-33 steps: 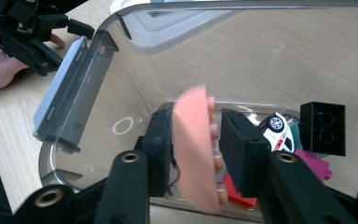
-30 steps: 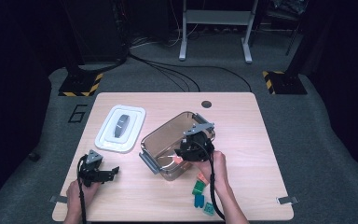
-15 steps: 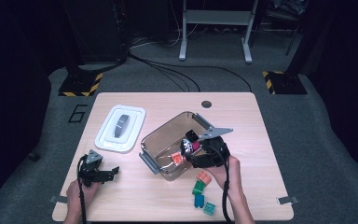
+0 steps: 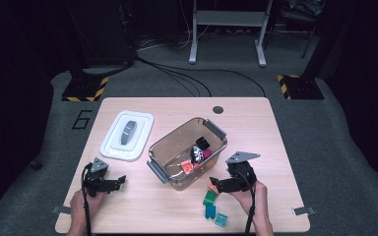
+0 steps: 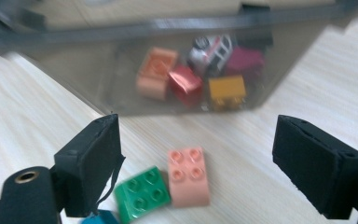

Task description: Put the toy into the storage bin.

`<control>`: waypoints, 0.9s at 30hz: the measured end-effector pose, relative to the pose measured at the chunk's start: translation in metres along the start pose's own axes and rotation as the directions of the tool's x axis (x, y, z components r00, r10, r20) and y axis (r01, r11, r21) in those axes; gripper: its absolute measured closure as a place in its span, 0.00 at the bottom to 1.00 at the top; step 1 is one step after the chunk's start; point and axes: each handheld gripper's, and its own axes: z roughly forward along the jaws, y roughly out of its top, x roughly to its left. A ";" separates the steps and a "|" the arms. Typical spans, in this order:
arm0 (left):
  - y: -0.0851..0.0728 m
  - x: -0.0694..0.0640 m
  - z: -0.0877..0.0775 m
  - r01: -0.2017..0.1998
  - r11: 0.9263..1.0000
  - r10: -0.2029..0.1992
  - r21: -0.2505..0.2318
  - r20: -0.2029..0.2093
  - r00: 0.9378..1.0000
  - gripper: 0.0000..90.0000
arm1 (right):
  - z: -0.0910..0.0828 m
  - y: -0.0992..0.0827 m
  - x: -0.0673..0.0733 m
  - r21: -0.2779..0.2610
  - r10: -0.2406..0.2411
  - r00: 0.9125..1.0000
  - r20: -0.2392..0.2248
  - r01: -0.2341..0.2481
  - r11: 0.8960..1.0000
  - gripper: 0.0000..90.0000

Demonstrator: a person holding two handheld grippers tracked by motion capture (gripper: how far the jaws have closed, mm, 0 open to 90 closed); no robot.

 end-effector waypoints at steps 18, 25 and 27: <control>0.000 0.000 0.000 0.000 1.000 0.000 -0.002 -0.002 1.000 0.12 | 0.056 -0.026 -0.003 0.143 -0.008 1.000 -0.028 0.012 0.990 0.53; 0.000 0.000 0.000 0.005 1.000 -0.005 -0.001 -0.003 1.000 0.12 | 0.062 -0.028 0.000 0.183 -0.027 1.000 -0.001 0.027 0.983 0.59; 0.000 0.000 0.000 0.004 1.000 -0.004 -0.003 -0.005 1.000 0.12 | 0.064 -0.029 0.000 0.204 -0.036 0.999 0.010 0.034 0.978 0.61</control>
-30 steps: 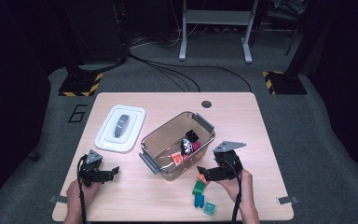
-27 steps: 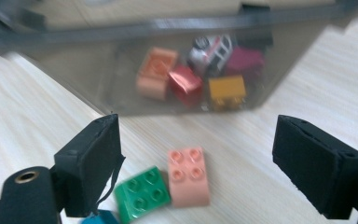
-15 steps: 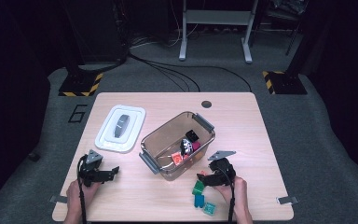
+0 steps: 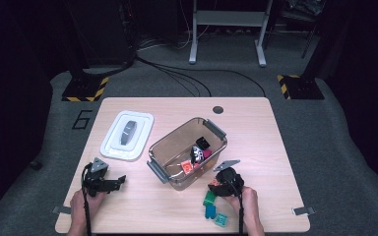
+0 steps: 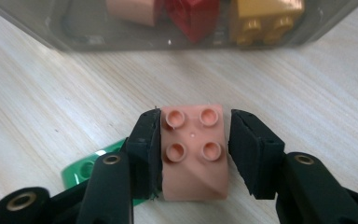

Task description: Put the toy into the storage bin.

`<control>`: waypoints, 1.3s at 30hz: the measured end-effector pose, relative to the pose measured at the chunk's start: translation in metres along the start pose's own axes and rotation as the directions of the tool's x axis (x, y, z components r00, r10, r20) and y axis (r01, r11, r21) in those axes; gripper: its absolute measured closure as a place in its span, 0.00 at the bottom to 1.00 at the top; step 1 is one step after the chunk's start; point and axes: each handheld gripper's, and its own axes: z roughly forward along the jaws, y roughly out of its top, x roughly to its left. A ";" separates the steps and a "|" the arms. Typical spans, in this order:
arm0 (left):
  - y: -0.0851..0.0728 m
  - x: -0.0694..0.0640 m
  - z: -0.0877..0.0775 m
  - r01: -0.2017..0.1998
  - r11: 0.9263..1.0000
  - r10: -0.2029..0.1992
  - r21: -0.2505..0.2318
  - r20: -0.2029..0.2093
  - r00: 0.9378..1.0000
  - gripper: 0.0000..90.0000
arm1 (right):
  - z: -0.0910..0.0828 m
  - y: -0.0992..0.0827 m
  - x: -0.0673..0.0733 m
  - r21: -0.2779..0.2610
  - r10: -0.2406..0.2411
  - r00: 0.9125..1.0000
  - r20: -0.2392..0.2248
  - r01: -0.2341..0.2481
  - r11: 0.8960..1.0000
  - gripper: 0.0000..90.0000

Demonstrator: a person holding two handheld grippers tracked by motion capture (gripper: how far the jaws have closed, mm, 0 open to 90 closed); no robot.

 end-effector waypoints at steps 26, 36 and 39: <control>0.000 0.000 0.001 0.009 1.000 -0.009 -0.008 -0.006 1.000 0.12 | -0.031 0.001 -0.015 -0.099 0.050 0.999 0.001 -0.050 0.994 0.65; 0.000 0.000 0.000 0.007 1.000 -0.007 -0.002 -0.002 1.000 0.12 | -0.052 0.007 -0.018 -0.141 0.041 0.999 0.014 -0.038 0.989 0.65; 0.000 0.000 0.000 0.008 1.000 -0.008 -0.002 -0.002 1.000 0.12 | -0.057 0.010 -0.018 -0.149 0.038 0.999 0.023 -0.034 0.988 0.65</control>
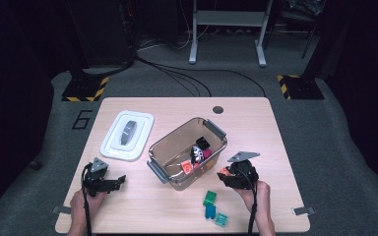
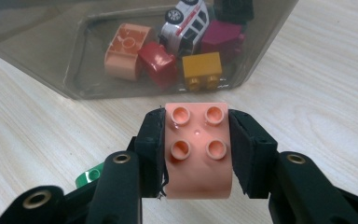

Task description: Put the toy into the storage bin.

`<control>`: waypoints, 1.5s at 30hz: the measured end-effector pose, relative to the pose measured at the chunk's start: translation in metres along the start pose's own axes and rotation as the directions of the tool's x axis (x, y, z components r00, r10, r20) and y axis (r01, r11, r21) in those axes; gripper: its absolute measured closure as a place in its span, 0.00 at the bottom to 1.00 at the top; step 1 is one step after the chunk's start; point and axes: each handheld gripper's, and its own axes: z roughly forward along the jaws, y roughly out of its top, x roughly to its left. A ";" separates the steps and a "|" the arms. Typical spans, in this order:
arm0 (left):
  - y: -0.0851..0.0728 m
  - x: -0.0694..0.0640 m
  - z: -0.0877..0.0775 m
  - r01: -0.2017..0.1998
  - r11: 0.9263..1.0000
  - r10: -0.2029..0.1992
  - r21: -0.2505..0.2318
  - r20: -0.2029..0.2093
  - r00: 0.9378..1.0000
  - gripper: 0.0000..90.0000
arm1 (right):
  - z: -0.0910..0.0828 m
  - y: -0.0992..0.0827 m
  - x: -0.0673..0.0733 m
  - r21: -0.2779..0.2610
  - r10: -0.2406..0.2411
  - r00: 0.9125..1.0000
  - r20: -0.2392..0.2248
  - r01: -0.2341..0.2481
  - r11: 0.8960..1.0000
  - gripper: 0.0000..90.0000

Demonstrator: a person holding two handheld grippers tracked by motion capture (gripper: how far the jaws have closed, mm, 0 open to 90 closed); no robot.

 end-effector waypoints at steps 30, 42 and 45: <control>0.000 0.000 0.000 -0.001 1.000 0.001 -0.001 -0.002 1.000 0.12 | -0.032 0.039 0.003 -0.086 -0.034 0.999 0.021 0.036 0.996 0.65; 0.000 0.000 0.000 -0.001 1.000 0.001 0.005 0.001 1.000 0.12 | -0.039 0.071 0.011 -0.124 -0.062 0.998 0.018 0.064 0.990 0.65; 0.000 0.000 0.000 -0.001 1.000 0.001 0.005 0.001 1.000 0.12 | -0.038 0.079 0.014 -0.126 -0.072 0.997 0.011 0.073 0.989 0.65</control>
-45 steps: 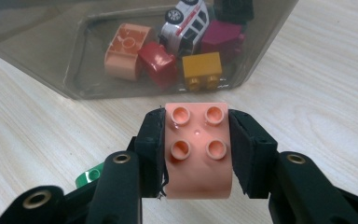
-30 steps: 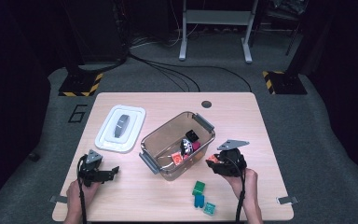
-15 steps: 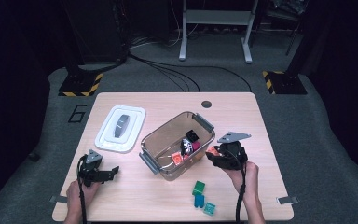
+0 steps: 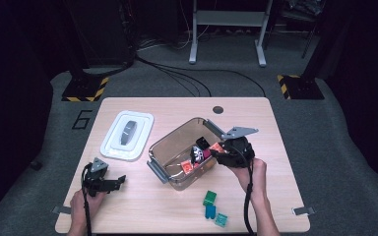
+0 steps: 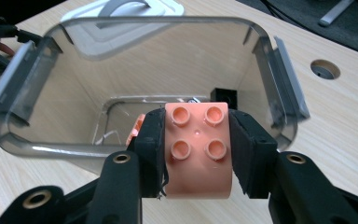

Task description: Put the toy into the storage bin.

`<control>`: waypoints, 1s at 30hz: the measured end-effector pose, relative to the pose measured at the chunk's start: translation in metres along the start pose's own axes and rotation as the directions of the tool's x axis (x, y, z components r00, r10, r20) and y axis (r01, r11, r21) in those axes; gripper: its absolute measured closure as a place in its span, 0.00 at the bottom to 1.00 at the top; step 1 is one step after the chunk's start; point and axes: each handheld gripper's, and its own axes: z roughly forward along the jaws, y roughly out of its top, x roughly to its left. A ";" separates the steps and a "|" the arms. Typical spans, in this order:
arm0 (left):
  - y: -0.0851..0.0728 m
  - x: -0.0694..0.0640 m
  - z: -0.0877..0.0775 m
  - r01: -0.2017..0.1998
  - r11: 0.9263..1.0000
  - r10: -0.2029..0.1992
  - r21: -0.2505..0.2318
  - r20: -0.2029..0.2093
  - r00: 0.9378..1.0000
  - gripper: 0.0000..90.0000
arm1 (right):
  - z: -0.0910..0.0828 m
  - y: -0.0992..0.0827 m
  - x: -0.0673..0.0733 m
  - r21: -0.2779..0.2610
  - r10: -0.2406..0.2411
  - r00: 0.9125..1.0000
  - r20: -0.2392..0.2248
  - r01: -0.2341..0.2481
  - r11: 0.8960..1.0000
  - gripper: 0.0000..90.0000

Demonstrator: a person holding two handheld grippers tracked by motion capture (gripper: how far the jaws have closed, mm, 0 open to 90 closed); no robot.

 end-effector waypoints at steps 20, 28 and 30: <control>0.000 0.000 0.000 -0.002 1.000 0.002 0.004 0.000 1.000 0.12 | 0.033 0.026 0.031 0.019 -0.029 0.995 -0.092 0.031 0.999 0.65; 0.000 0.000 0.000 -0.002 1.000 0.002 0.004 0.001 1.000 0.12 | 0.045 0.027 0.044 0.028 -0.035 0.989 -0.142 0.039 0.999 0.65; 0.000 0.000 0.000 -0.002 1.000 0.002 0.004 0.001 1.000 0.12 | 0.049 0.027 0.048 0.036 -0.040 0.987 -0.159 0.046 0.998 0.65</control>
